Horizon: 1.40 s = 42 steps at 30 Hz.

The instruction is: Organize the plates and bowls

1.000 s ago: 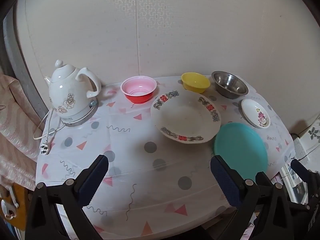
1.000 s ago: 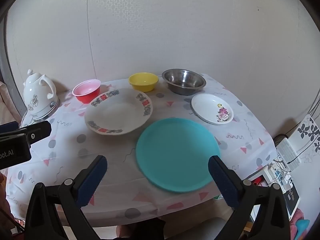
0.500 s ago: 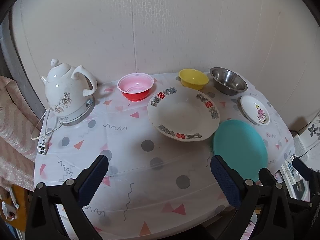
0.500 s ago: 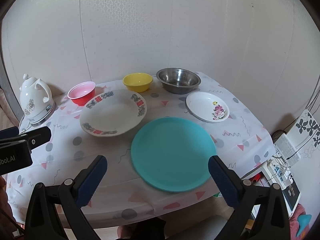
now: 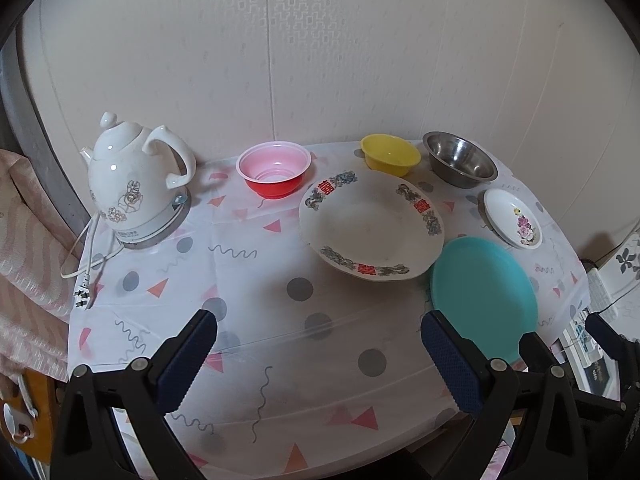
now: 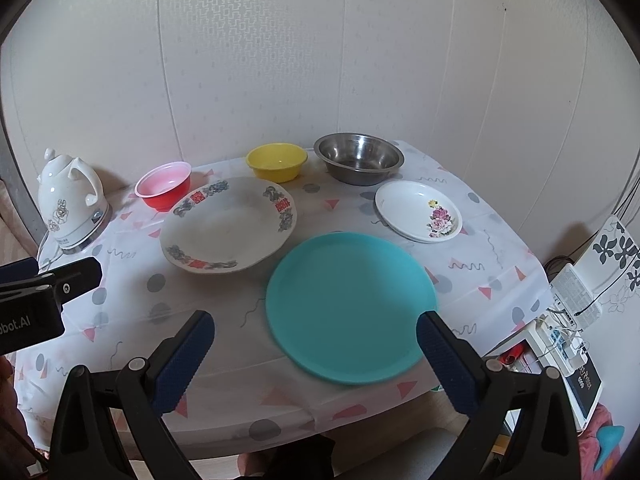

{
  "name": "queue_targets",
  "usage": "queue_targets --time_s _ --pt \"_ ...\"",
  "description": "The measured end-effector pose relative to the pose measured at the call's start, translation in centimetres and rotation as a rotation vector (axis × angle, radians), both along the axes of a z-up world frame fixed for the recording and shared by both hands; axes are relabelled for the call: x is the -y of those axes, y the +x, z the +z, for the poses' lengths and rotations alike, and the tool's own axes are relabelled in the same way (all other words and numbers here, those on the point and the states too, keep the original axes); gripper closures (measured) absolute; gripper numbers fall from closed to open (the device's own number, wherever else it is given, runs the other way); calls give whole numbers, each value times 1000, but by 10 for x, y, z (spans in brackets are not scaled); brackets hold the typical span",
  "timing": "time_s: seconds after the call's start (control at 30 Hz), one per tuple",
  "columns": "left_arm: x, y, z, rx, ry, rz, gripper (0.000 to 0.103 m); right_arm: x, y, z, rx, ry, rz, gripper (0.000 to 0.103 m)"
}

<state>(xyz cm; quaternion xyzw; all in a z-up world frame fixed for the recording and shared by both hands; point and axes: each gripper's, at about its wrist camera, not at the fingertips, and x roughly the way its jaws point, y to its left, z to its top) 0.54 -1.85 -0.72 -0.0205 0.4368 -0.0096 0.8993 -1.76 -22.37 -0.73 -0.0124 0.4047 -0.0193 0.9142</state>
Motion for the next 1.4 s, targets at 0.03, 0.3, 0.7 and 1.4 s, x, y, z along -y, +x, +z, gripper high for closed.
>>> queue_targets --time_s 0.03,0.3,0.7,1.4 --pt "-1 0 0 0 0 0 0 0 0 0 2 -1 -1 0" --pt "-4 1 -1 -3 -4 1 0 2 1 1 1 -1 -18 0" --pt "-7 4 -3 -9 -6 1 0 -1 4 0 1 -3 -27 0" --pt "-10 10 -5 -19 -16 -12 0 0 9 -3 -21 1 -44 0"
